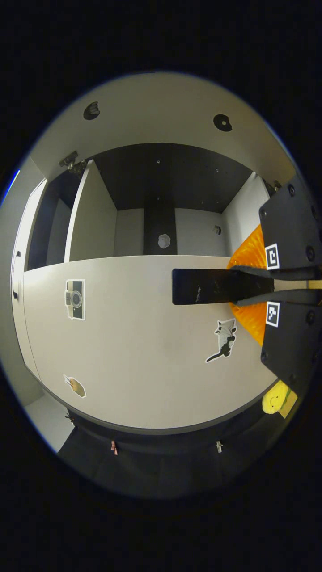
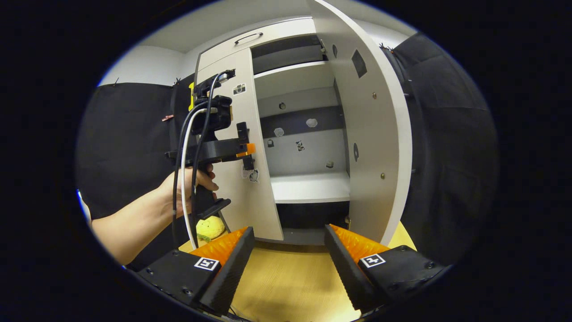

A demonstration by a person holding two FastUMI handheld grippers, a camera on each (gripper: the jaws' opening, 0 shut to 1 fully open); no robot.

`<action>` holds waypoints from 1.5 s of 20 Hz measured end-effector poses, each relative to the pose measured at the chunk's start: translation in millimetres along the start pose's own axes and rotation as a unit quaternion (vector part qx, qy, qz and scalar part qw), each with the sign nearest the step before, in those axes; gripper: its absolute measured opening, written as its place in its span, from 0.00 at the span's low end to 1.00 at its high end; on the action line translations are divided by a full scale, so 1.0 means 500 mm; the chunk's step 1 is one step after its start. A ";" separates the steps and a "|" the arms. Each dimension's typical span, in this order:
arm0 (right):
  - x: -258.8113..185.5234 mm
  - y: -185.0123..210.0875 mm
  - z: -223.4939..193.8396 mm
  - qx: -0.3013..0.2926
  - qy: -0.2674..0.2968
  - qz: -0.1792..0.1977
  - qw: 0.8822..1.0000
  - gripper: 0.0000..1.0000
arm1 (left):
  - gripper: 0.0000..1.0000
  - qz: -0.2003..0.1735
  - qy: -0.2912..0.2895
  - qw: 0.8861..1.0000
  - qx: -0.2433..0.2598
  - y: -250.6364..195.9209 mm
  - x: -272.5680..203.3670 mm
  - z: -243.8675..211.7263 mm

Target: Open the right door of the double-door shoe cabinet with the right hand, and open the left door with the left hand.

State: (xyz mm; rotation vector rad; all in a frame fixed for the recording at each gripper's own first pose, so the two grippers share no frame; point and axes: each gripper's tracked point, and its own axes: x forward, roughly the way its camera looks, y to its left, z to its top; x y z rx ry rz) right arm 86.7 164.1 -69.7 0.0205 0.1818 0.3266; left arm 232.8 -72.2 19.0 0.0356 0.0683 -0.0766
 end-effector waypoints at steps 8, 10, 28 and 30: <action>-0.005 0.006 -0.001 0.001 0.011 0.027 1.000 0.98 | 0.11 0.009 -0.001 1.000 -0.029 0.005 -0.020 -0.005; -0.010 0.006 -0.012 -0.002 0.019 0.021 1.000 0.98 | 0.11 0.005 -0.002 1.000 -0.026 0.009 -0.044 -0.006; -0.139 0.117 -0.036 -0.024 -0.022 -0.095 0.995 0.98 | 0.11 -0.059 -0.014 0.998 -0.024 0.121 -0.274 -0.016; -0.148 0.126 -0.039 -0.018 -0.024 -0.102 0.994 0.98 | 0.11 -0.057 -0.016 0.998 -0.022 0.133 -0.290 -0.019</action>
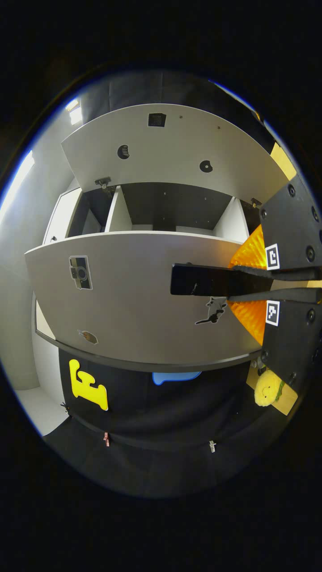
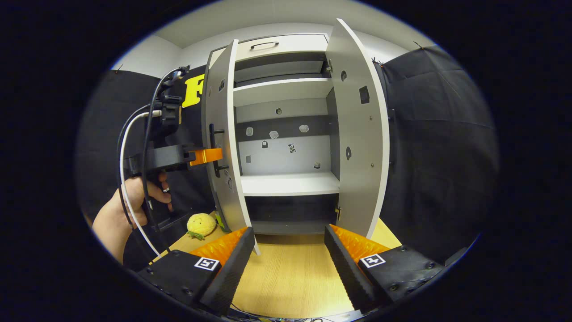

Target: Open the right door of the double-door shoe cabinet with the right hand, and open the left door with the left hand.

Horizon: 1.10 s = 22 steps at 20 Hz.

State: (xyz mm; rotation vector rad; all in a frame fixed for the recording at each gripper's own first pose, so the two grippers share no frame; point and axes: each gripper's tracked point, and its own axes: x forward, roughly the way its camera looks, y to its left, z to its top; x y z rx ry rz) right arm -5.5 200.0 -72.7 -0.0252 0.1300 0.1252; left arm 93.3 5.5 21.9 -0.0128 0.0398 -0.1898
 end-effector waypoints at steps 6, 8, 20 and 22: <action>-0.015 0.020 -0.019 0.005 0.008 -0.006 1.000 0.98 | 0.11 0.002 0.002 1.000 -0.009 0.051 -0.051 0.001; -0.013 0.027 -0.021 0.005 0.009 -0.005 1.000 0.98 | 0.11 0.001 0.003 1.000 -0.017 0.060 -0.062 0.001; 0.012 0.051 0.002 0.002 0.000 0.003 1.000 0.98 | 0.10 0.034 -0.014 0.999 0.011 0.202 -0.139 0.008; 0.015 0.053 0.004 0.003 0.000 0.004 1.000 0.98 | 0.07 0.058 -0.016 0.998 0.009 0.267 -0.147 0.008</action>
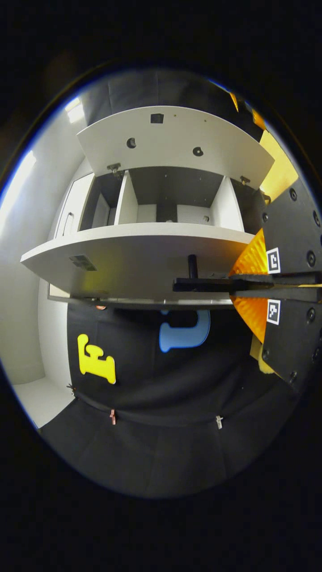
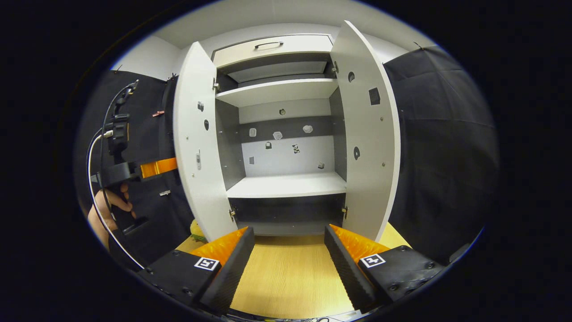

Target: Open the right door of the double-door shoe cabinet with the right hand, and open the left door with the left hand.

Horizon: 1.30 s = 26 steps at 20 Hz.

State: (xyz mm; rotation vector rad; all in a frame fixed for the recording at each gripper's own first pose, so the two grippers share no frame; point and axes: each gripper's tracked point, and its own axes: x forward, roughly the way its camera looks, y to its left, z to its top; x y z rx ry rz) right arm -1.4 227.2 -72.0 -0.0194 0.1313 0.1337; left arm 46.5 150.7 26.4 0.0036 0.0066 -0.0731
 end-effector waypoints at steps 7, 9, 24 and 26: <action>0.013 -0.021 0.026 -0.014 -0.008 -0.019 1.000 0.98 | 0.05 -0.017 0.005 0.999 -0.033 0.064 -0.001 0.000; 0.004 -0.044 0.039 -0.011 -0.012 -0.028 0.999 0.98 | 0.05 -0.004 0.006 1.000 -0.018 0.063 -0.008 -0.003; 0.047 -0.183 0.160 0.000 -0.048 -0.043 0.998 0.98 | 0.05 0.028 0.011 0.999 0.046 -0.145 -0.196 -0.005; 0.054 -0.206 0.158 -0.001 -0.042 -0.041 0.998 0.98 | 0.10 0.016 0.024 0.998 0.052 -0.211 -0.201 -0.027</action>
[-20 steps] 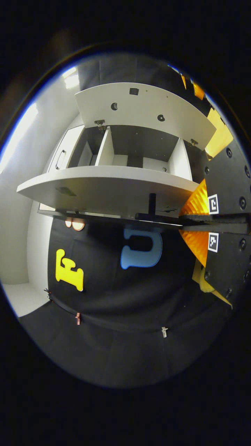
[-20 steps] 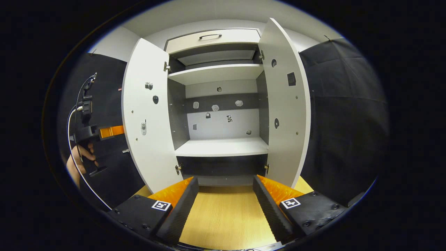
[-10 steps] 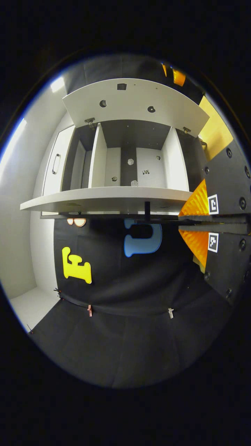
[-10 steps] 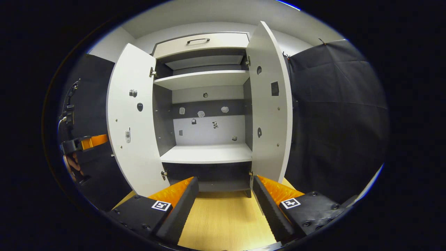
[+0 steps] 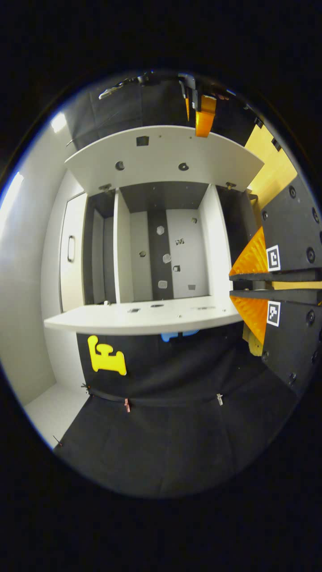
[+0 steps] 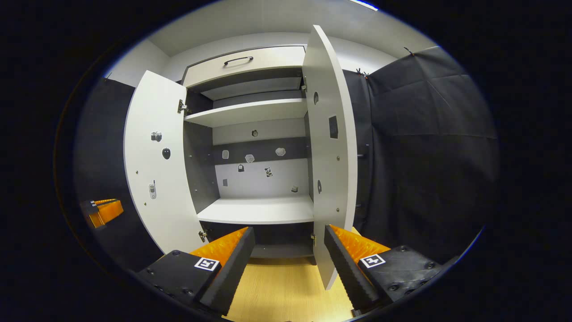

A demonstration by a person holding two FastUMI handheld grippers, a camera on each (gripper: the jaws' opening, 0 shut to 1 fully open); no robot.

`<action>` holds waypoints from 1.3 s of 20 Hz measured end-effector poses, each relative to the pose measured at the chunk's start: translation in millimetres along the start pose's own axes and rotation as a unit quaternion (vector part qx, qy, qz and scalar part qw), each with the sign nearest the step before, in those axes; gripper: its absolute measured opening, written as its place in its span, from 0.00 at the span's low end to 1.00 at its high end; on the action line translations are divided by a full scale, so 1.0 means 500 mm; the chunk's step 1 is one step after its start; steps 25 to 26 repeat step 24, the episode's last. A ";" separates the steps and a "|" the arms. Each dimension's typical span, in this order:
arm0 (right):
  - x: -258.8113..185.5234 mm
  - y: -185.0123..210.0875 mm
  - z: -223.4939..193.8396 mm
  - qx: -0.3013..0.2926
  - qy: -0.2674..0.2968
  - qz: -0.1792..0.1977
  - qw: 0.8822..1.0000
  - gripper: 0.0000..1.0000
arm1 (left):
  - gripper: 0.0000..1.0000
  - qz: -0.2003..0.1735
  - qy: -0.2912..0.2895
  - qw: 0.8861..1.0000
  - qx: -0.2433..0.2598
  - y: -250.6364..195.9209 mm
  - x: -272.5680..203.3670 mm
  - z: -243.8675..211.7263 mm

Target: Open the right door of the double-door shoe cabinet with the right hand, and open the left door with the left hand.

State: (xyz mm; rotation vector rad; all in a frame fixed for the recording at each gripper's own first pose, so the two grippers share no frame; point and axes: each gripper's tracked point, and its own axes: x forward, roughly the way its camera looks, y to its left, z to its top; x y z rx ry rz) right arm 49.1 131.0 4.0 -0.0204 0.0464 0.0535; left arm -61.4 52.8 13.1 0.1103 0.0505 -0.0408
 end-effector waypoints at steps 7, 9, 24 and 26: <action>-0.013 -0.046 -0.032 0.004 -0.008 0.009 1.000 0.98 | 0.88 -0.016 -0.009 0.999 -0.032 -0.144 -0.017 -0.018; -0.015 -0.051 -0.044 0.004 -0.008 0.011 1.000 0.98 | 0.97 -0.007 -0.008 1.000 -0.027 -0.144 -0.018 -0.025; -0.014 -0.040 -0.072 -0.007 0.005 0.024 1.000 0.98 | 0.97 -0.006 -0.019 0.999 -0.038 -0.127 0.012 -0.017; -0.014 -0.040 -0.072 -0.007 0.005 0.024 1.000 0.98 | 0.97 -0.006 -0.019 0.999 -0.038 -0.127 0.012 -0.017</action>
